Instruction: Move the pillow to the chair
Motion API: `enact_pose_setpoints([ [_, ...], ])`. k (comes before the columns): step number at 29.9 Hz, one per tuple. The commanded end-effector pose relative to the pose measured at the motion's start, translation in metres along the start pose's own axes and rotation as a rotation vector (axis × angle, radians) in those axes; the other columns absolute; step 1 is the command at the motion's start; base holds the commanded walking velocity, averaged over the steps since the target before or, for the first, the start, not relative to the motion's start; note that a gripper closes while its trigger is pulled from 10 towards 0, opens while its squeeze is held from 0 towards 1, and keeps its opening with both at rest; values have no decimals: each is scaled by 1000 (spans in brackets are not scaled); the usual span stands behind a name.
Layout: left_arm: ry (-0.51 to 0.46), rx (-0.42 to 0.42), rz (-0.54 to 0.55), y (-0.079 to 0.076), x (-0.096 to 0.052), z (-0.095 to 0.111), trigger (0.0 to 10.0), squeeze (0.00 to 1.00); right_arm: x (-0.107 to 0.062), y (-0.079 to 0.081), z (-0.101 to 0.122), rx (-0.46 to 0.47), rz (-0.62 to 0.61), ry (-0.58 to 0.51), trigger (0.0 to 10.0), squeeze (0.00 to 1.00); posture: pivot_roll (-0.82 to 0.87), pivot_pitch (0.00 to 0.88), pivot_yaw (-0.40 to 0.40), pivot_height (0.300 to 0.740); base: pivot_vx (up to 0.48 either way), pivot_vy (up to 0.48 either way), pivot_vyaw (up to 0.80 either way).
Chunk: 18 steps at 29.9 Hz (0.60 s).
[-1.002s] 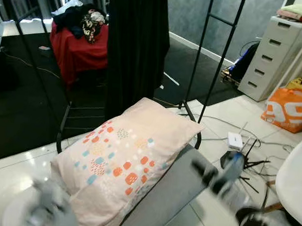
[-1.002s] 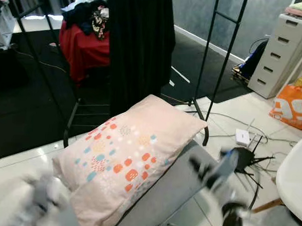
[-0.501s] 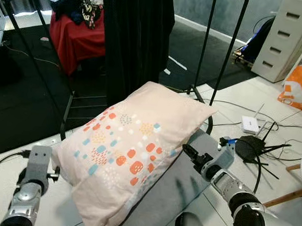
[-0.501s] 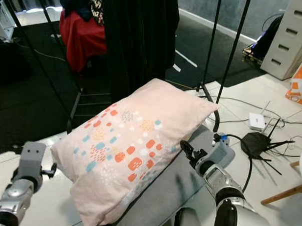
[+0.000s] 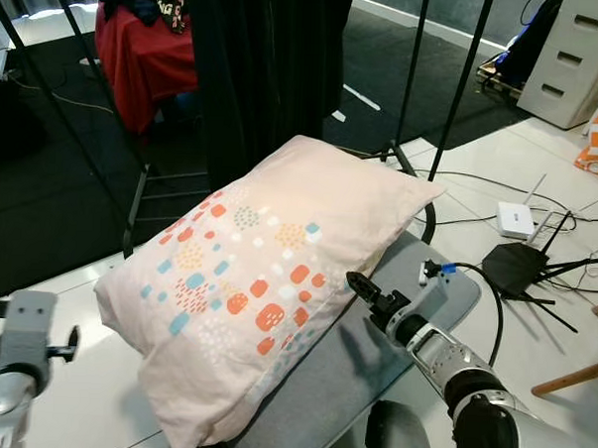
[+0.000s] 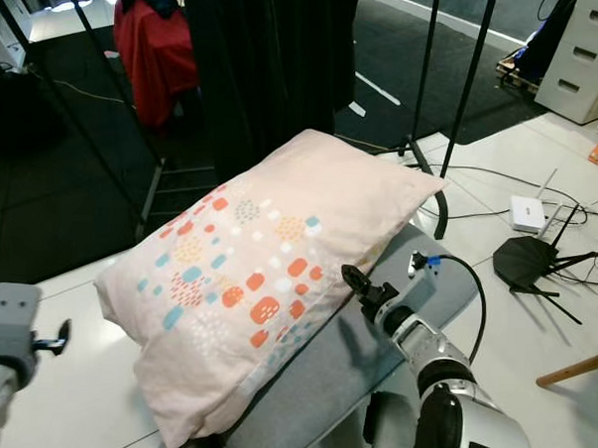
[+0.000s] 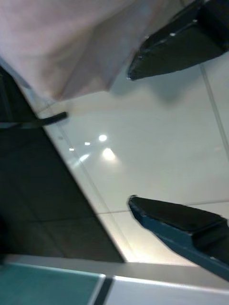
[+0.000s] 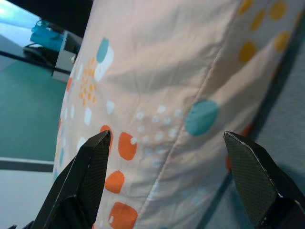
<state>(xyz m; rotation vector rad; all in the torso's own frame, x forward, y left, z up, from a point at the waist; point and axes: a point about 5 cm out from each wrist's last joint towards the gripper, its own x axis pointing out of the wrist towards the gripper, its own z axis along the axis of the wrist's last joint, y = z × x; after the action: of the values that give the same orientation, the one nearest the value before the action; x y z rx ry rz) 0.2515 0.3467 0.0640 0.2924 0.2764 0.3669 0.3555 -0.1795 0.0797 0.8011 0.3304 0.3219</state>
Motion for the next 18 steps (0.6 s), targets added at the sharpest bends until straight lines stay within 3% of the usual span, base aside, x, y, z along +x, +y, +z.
enact_pose_setpoints([
  [1, 18, 25, 29, 20, -7, -4, 10000, 0, 3, 4, -10, 45, 22, 18, 10000, 0, 144, 260, 110, 490, 0, 0, 0],
  [10, 6, 70, 42, 46, -25, -2, 10000, 0, 12, 17, -24, 77, 70, 52, 10000, 0, 180, 313, 132, 460, 0, 0, 0],
  [18, 13, 87, 31, 49, -37, -1, 10000, 0, 16, 23, -24, 71, 75, 56, 10000, 0, 204, 355, 139, 435, 0, 0, 0],
])
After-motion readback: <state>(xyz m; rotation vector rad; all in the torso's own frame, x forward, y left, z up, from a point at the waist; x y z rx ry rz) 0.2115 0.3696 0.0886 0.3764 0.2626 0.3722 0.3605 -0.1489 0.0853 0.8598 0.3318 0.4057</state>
